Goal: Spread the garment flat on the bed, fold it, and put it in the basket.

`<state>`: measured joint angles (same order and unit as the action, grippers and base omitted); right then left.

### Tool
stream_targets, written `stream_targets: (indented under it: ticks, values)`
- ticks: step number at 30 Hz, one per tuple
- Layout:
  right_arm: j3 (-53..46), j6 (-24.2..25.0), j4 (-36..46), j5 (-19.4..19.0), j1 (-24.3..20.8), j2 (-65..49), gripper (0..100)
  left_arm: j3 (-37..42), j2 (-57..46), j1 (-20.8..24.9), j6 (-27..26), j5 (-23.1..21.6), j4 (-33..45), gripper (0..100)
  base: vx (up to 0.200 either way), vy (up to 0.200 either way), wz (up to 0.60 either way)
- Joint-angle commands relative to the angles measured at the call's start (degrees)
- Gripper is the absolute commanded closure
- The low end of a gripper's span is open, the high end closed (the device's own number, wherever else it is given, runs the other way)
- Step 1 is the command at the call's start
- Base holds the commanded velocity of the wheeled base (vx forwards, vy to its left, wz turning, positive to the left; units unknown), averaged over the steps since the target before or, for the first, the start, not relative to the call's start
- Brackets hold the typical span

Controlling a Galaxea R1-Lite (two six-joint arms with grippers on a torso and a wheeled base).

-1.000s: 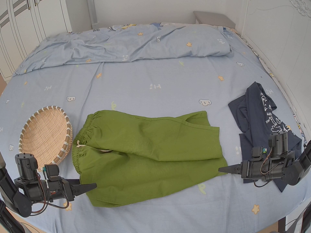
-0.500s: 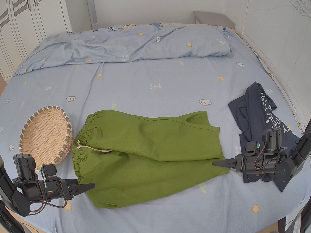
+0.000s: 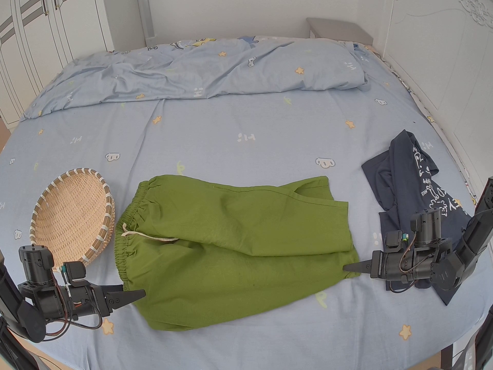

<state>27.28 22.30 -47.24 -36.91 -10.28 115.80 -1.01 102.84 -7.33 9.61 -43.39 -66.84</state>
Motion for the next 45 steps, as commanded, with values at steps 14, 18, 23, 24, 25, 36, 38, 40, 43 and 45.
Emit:
stream_targets:
  ticks: [14, 18, 23, 24, 25, 36, 38, 40, 43, 45]
  values:
    - [-1.71, -0.15, 0.57, -0.35, 6.94, -7.08, 100, -0.66, 3.24, 1.97, 1.03, -0.21, 0.13, 0, 0.000, 0.000, 0.00]
    - [-1.71, -0.15, 0.48, -0.35, 7.20, -7.08, 100, -0.48, 5.44, 4.78, 0.50, -0.21, -0.04, 0, 0.000, 0.000, 0.00]
    - [-1.79, -0.24, 0.22, -0.35, 7.29, -6.99, 100, -0.31, 10.71, 7.85, -1.17, -0.21, -2.42, 0, 0.000, 0.000, 0.00]
    - [-1.79, -0.24, 0.22, -0.35, 7.29, -6.99, 100, -0.22, 10.89, 7.94, -1.17, -0.21, -2.50, 0, 0.000, 0.000, 0.00]
    - [-1.79, -0.24, 0.13, -0.35, 7.38, -7.08, 100, 0.31, 13.79, 7.85, -2.22, -0.30, -5.49, 0, 0.000, 0.000, 0.00]
    - [-1.62, -0.24, 0.04, -0.35, 7.90, -7.08, 100, 1.01, 19.77, 7.59, -2.22, -0.73, -14.90, 0, 0.000, 0.000, 0.00]
    - [-1.62, -0.24, 0.04, -0.35, 7.90, -7.08, 100, 1.01, 19.68, 7.50, -2.22, -1.00, -14.81, 0, 0.000, 0.000, 0.00]
    - [-1.62, -0.24, 0.04, -0.35, 7.99, -6.99, 100, 1.01, 19.77, 7.33, -2.31, -1.88, -14.90, 0, 0.000, 0.000, 0.00]
    - [-1.62, -0.24, 0.04, -0.35, 7.99, -6.81, 100, 1.01, 19.59, 6.97, -2.31, -2.14, -14.81, 0, 0.000, 0.000, 0.00]
    - [-1.62, -0.24, 0.04, -0.35, 7.99, -6.81, 100, 1.01, 19.50, 6.45, -2.40, -2.14, -14.72, 0, 0.000, 0.000, 0.00]
